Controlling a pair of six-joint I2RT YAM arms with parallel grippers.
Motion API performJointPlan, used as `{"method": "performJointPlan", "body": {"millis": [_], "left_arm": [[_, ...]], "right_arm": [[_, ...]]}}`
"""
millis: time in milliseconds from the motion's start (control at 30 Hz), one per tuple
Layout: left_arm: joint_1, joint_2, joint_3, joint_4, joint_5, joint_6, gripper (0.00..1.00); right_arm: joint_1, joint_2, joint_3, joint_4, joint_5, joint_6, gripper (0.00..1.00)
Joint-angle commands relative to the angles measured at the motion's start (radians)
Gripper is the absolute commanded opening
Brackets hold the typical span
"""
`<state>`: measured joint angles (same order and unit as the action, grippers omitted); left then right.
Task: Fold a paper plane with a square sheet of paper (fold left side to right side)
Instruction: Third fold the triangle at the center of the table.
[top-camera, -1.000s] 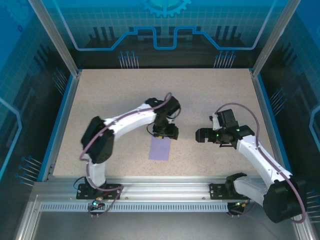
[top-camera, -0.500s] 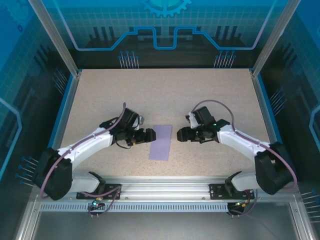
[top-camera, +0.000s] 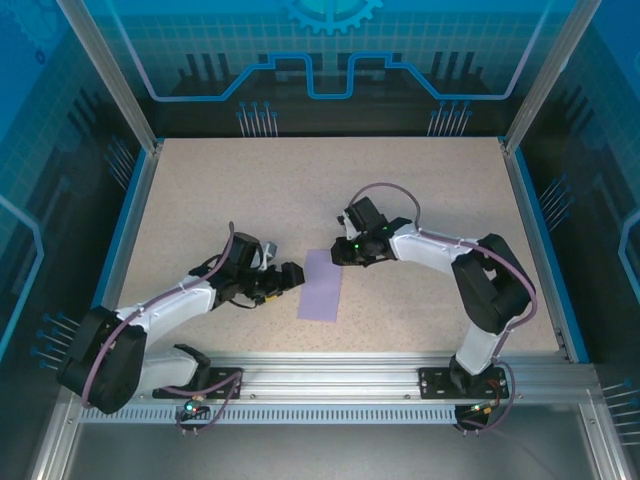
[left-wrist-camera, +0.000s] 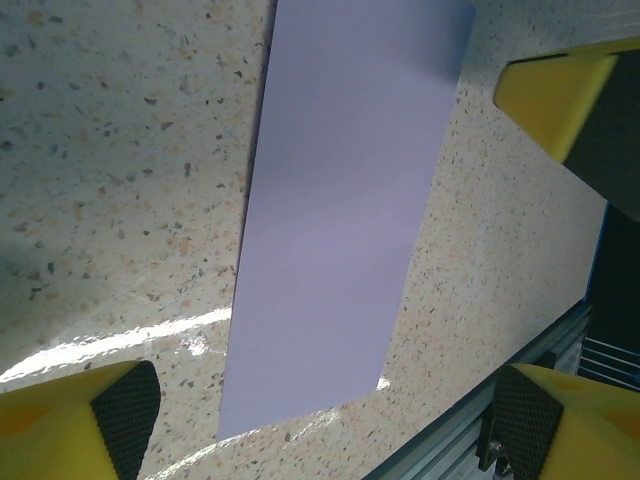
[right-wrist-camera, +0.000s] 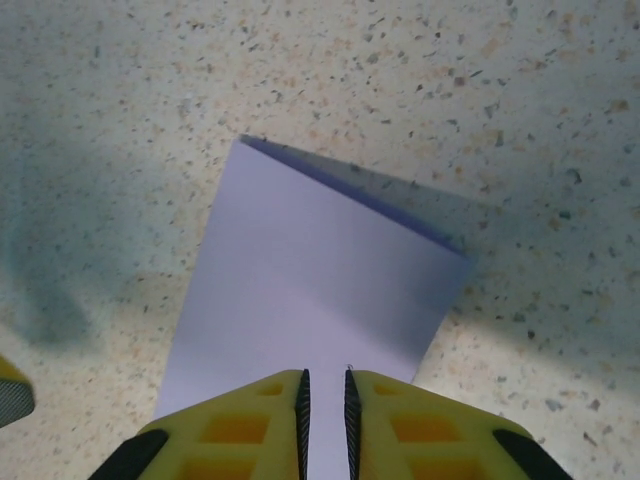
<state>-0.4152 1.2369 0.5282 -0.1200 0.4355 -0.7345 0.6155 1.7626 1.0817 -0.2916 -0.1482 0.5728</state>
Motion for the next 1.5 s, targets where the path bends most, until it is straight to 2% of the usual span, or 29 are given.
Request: {"method": "performJointPlan", "body": {"millis": [0,200,767,1033,1467], "left_arm": [[0.008,0.026,0.003,0.043,0.048,-0.012,0.9],[0.008,0.101,0.009,0.104,0.121,-0.035,0.89],[-0.014,0.22,0.054,0.118,0.175,-0.037,0.85],[-0.052,0.285,0.096,0.106,0.157,-0.031,0.8],[-0.08,0.312,0.162,-0.028,0.06,0.031,0.81]], "right_arm": [[0.013,0.032,0.038,-0.008,0.055,-0.01,0.19],[0.012,0.079,0.055,-0.015,0.064,-0.039,0.2],[0.007,0.144,0.06,-0.02,0.062,-0.075,0.17],[0.006,0.148,0.059,-0.023,0.058,-0.083,0.17],[0.006,0.148,0.057,-0.019,0.053,-0.089,0.17]]}}
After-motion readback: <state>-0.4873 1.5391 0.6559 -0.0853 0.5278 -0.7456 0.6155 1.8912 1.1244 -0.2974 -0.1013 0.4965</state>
